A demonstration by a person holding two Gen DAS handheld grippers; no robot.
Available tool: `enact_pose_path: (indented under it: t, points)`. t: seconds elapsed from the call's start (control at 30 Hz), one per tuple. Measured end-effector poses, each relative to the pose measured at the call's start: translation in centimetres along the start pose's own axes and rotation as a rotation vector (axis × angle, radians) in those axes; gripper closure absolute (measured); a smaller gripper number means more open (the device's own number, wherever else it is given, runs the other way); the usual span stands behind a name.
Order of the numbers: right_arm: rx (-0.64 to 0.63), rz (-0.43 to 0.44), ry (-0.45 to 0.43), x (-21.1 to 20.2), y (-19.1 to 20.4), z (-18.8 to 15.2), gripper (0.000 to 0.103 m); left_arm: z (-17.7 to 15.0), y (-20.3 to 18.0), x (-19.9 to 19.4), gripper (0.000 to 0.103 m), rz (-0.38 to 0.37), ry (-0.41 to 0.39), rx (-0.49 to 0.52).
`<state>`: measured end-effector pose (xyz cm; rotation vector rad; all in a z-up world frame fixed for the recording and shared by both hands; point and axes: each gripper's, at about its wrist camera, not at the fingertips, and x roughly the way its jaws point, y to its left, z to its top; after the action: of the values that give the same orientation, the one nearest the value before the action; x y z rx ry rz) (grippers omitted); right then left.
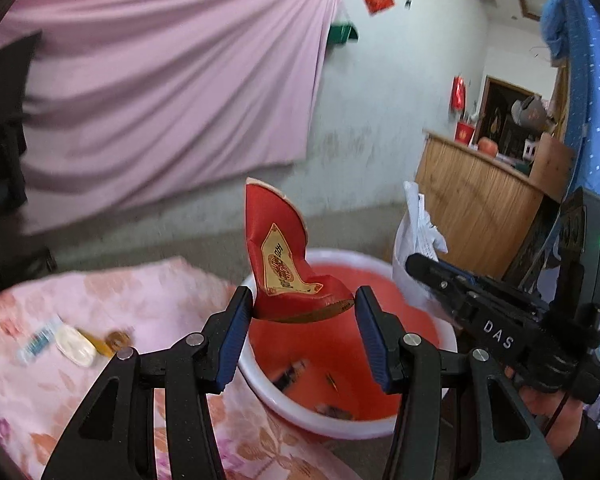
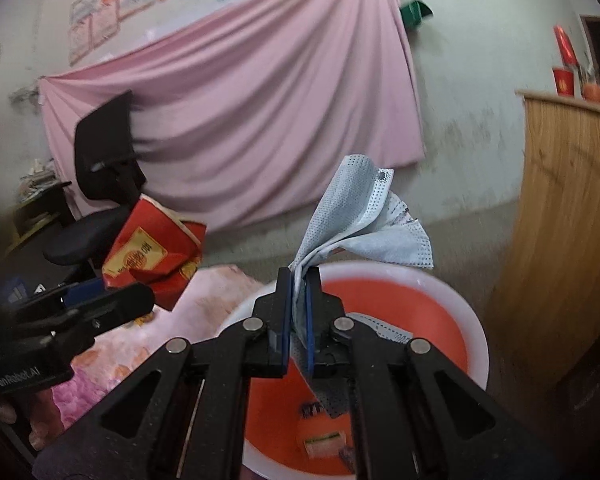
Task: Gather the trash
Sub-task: 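Carry the red box and grey mask over the bucket and open both grippers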
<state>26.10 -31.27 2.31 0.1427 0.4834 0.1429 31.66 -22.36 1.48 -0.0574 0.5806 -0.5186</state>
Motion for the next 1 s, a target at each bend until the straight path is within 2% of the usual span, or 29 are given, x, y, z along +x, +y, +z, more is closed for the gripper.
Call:
enact_pose_path:
  t: [0.17, 0.43, 0.53, 0.6, 0.7, 1.0]
  points:
    - [0.049, -0.026, 0.103, 1.5, -1.4, -0.8, 0.072, -0.2, 0.3, 2.0, 0.056, -0.006, 0.102, -0.023]
    - [0.083, -0.047, 0.173, 2.3, -2.8, -1.3, 0.07, -0.5, 0.5, 3.4, 0.056, -0.022, 0.158, -0.067]
    - [0.08, -0.054, 0.191, 2.4, -2.6, -1.3, 0.061, -1.0, 1.4, 2.7, 0.056, -0.014, 0.161, -0.079]
    - [0.078, -0.056, 0.201, 2.5, -2.4, -1.4, 0.047, -1.0, 1.7, 2.4, 0.056, -0.006, 0.157, -0.085]
    - [0.079, -0.055, 0.206, 2.6, -2.5, -1.3, 0.035, -1.2, 2.4, 1.8, 0.056, 0.011, 0.15, -0.092]
    - [0.078, -0.045, 0.22, 3.0, -2.2, -1.4, 0.01, -1.7, 4.7, -0.1, 0.047, 0.066, 0.129, -0.12]
